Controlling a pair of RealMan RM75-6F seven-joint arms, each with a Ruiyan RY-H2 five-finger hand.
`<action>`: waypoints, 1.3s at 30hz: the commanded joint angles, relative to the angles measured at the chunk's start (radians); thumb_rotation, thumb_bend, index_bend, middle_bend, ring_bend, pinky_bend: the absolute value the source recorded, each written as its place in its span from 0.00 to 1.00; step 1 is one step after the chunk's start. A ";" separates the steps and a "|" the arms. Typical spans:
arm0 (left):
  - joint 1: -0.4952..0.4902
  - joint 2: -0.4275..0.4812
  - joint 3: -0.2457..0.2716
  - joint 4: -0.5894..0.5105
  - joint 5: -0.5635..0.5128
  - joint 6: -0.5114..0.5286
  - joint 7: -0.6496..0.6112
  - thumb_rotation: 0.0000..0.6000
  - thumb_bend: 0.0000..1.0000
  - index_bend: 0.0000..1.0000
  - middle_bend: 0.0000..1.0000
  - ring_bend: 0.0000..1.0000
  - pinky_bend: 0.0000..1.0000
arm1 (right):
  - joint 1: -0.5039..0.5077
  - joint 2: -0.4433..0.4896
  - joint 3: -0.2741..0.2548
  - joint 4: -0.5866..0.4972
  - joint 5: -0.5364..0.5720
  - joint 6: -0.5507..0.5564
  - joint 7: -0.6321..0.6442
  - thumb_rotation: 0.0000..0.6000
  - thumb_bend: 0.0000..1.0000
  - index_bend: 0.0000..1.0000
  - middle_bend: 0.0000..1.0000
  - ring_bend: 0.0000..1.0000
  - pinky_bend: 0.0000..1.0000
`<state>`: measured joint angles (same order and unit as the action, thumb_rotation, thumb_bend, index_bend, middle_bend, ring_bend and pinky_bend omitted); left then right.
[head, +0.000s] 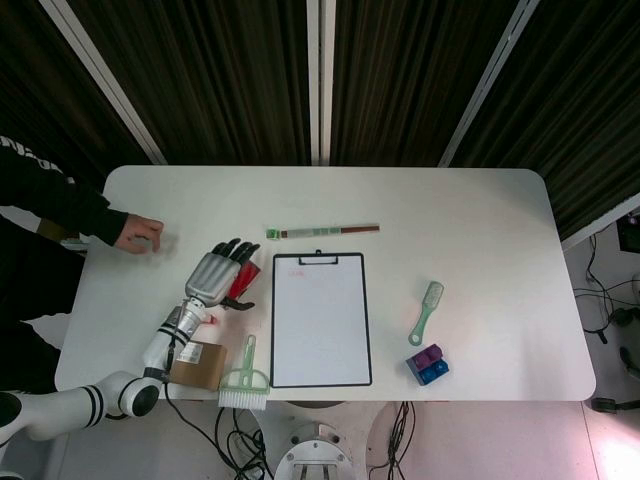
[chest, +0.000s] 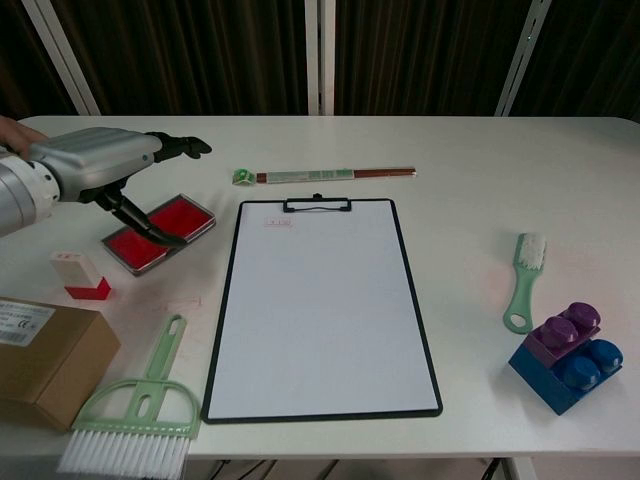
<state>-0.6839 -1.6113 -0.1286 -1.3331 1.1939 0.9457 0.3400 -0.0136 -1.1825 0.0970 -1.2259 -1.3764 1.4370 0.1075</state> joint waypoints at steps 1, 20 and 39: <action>-0.010 -0.015 -0.011 0.004 -0.025 -0.008 0.025 0.53 0.01 0.03 0.11 0.05 0.16 | 0.002 -0.003 0.000 0.003 0.000 -0.003 0.002 1.00 0.21 0.00 0.00 0.00 0.00; -0.009 -0.067 0.007 0.086 0.011 0.059 0.070 0.75 0.05 0.03 0.10 0.05 0.16 | 0.000 0.001 0.002 0.005 0.002 -0.003 0.012 1.00 0.21 0.00 0.00 0.00 0.00; 0.165 0.217 0.081 -0.200 0.208 0.345 -0.005 1.00 0.22 0.11 0.20 0.05 0.19 | 0.004 0.002 0.001 0.006 -0.044 0.046 0.026 1.00 0.22 0.00 0.00 0.00 0.00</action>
<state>-0.5422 -1.4159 -0.0630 -1.5115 1.3821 1.2673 0.3575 -0.0087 -1.1813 0.0980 -1.2205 -1.4191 1.4808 0.1322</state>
